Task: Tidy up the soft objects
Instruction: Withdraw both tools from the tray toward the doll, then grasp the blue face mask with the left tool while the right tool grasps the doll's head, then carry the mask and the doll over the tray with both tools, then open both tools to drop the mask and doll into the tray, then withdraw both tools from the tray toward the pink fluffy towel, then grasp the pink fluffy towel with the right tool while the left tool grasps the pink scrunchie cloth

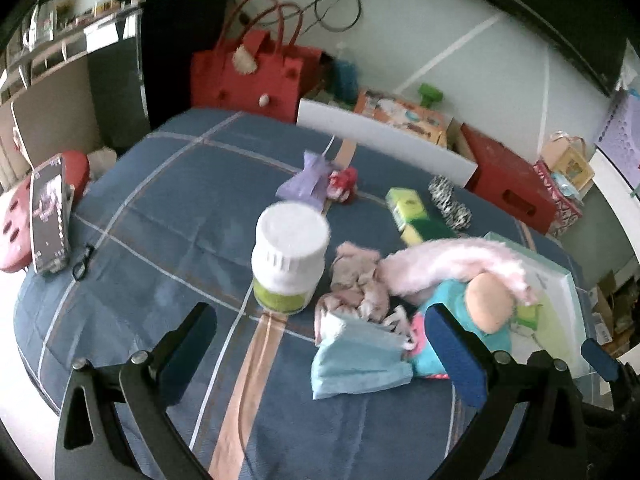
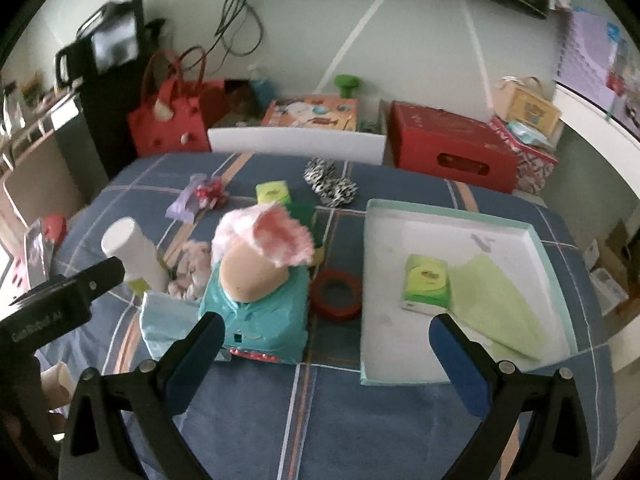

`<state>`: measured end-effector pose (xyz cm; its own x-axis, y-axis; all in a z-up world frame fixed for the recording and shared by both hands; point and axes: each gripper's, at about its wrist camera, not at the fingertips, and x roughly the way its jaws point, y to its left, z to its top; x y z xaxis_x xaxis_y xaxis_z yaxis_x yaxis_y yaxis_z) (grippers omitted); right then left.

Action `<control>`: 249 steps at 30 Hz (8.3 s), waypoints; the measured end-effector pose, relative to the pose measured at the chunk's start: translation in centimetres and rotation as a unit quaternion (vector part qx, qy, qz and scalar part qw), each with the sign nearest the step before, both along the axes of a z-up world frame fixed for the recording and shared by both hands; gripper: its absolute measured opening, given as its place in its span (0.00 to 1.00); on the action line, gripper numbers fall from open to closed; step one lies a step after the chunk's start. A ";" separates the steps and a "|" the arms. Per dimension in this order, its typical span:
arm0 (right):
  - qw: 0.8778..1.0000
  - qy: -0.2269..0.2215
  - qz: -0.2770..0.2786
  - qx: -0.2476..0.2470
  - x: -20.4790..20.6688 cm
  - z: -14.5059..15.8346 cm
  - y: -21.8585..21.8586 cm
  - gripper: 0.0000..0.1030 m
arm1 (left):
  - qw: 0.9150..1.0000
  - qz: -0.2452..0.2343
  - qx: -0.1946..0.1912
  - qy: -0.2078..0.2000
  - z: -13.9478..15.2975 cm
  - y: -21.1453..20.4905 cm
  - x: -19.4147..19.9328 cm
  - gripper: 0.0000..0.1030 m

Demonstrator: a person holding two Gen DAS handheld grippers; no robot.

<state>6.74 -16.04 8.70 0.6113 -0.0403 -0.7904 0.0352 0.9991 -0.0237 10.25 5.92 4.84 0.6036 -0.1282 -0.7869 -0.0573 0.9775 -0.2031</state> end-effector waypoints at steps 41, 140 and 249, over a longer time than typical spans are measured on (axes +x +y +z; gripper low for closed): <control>0.998 0.016 0.058 0.012 4.2 -2.9 3.6 0.57 | 0.984 0.028 -0.070 0.160 -8.2 1.3 3.6 0.68; 0.940 0.064 -0.332 0.036 0.5 -6.3 -25.0 0.68 | 0.960 -0.264 -0.087 0.026 -2.6 -29.0 5.8 0.72; 0.985 -0.010 0.065 0.158 6.7 -2.6 0.7 0.11 | 0.988 0.028 -0.023 0.150 -9.3 -3.7 8.1 0.46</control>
